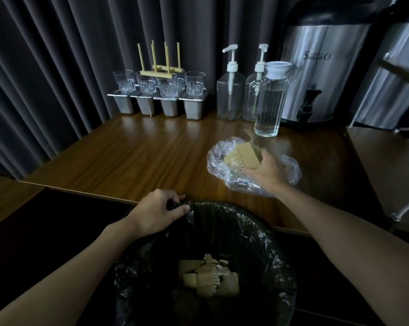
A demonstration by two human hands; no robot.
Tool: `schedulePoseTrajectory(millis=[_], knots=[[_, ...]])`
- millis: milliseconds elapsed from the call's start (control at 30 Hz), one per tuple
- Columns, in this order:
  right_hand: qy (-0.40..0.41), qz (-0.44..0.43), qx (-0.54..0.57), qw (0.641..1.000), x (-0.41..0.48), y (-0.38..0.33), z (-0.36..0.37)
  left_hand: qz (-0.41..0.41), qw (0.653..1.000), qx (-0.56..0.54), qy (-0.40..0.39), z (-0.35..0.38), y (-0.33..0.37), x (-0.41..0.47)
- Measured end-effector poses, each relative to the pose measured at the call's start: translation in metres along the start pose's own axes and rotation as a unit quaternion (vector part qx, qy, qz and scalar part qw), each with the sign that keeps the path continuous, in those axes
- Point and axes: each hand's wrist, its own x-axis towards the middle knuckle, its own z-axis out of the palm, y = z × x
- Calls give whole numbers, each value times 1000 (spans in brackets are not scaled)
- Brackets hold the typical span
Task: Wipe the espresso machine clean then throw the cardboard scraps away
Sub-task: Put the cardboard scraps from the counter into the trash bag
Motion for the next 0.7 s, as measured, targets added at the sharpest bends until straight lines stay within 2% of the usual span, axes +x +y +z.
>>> schedulePoseTrajectory(millis=[167,400,467,533,700], knots=[[-5,-29,87,996,-35,-31,-33,-3,1000,11,25,-5,-3,-10],[-40,-161,203,965,-118,-122,-79,-18,997,-14,74,-31,-31,-27],[-96,-173,213,957,-146,-142,-74,-11,996,-53,76,-43,-47,-32],[-189,-192,184,945,-167,-148,-59,-15,992,-89,90,-55,-63,-38],[-396,-184,14,899,-196,-160,-9,-43,984,-106,139,-79,-81,-54]])
